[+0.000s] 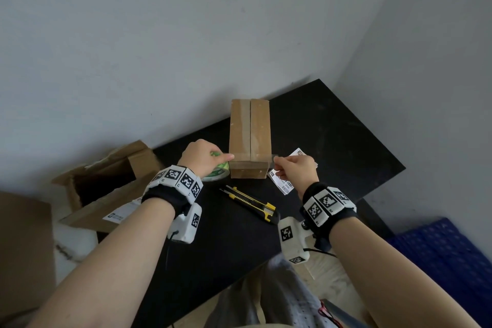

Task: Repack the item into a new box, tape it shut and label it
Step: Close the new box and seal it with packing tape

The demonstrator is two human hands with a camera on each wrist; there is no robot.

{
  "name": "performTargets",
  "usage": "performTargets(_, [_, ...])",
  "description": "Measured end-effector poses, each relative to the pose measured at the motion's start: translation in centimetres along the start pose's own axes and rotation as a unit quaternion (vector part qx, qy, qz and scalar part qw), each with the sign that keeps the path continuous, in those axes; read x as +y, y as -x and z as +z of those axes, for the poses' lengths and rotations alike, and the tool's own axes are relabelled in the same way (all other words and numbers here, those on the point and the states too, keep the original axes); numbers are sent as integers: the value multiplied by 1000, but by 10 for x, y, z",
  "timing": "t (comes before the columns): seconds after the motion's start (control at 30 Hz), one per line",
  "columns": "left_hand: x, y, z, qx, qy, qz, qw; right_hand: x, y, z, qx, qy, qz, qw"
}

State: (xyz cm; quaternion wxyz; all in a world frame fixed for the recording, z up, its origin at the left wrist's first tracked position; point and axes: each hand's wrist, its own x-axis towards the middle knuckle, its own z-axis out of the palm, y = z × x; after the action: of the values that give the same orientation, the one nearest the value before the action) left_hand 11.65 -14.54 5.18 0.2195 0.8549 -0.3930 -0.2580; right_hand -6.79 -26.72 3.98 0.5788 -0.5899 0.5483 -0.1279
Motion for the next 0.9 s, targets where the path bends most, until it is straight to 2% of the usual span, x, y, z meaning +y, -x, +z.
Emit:
performTargets(0.27, [0, -2, 9, -15, 5, -17, 1000, 6, -8, 5, 16, 38, 5, 999])
performTargets(0.47, [8, 2, 14, -22, 23, -25, 999, 4, -11, 1, 46, 133, -42, 989])
performTargets(0.77, [26, 8, 25, -44, 22, -51, 997, 3, -15, -9, 70, 196, -45, 977])
performTargets(0.9, [24, 10, 23, -65, 5, -66, 996, 0, -11, -6, 81, 190, -43, 978])
